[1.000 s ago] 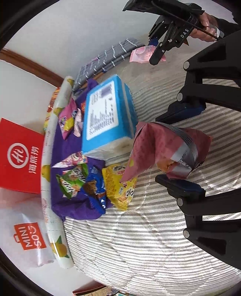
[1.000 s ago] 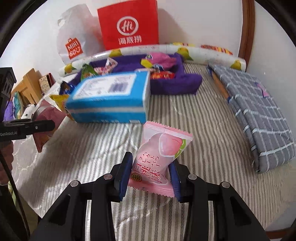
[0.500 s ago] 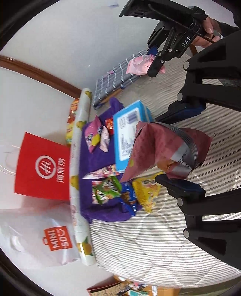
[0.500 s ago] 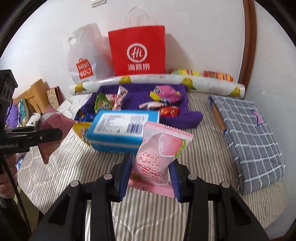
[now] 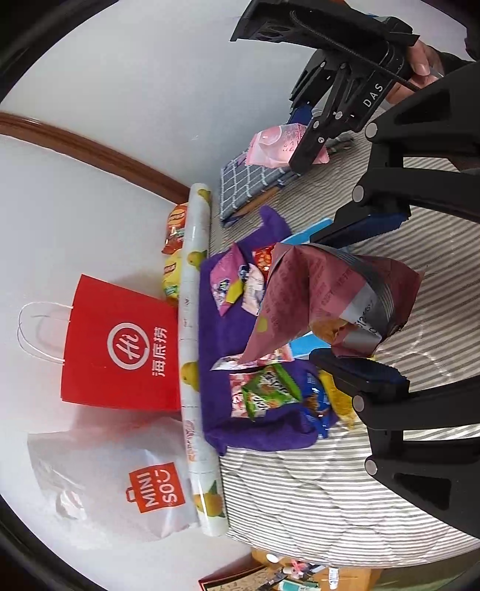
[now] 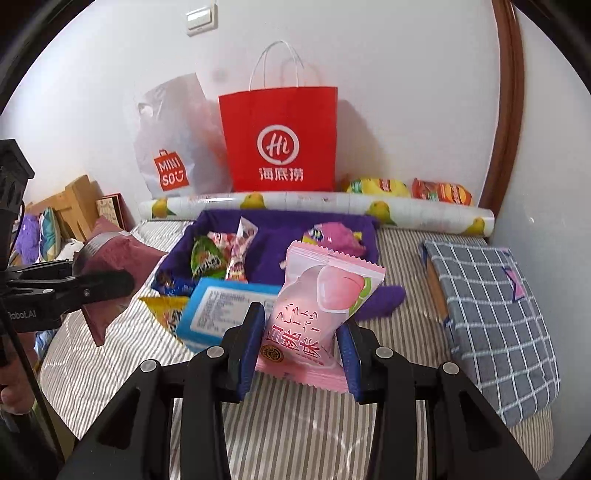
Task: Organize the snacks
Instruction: 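Carry both packets over the purple towel and lower them onto it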
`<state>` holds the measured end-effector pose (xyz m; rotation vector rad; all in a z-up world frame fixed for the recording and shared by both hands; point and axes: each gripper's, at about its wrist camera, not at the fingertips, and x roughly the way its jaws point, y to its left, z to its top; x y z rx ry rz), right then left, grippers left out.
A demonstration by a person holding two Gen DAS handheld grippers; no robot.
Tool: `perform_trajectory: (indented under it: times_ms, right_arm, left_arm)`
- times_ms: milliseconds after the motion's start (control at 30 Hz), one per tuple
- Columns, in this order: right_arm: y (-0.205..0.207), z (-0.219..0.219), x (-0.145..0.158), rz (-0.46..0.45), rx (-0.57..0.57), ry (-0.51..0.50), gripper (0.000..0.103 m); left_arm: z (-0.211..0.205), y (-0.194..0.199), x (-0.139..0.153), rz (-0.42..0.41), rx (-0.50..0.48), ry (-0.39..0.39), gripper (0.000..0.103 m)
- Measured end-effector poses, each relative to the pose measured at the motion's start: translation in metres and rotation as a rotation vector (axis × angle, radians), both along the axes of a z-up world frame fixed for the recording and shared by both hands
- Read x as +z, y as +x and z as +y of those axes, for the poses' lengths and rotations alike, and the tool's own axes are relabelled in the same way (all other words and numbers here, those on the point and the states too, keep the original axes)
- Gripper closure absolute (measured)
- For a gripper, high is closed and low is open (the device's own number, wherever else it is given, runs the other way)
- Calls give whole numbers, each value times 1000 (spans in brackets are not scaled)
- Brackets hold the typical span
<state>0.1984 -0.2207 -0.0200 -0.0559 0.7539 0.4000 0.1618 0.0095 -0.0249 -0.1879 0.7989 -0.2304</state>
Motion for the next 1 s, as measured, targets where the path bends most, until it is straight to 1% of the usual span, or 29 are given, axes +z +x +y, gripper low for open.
perform_trajectory:
  times_ms: [233,600,867,1000]
  right_arm:
    - [24,3,6,1,-18,16,63]
    - [58,14,10,-1,-7,42,63]
    - [90,25,9,7,12,50,63]
    - [109,28,10,11,12,76,63]
  left_arm:
    - [8,20,8,-8,26,-11,50]
    - [25,48,11,5,69,-26,50]
    - [39,82,15,12,101,-53,50]
    - [40,98,17,11,109,-56,50]
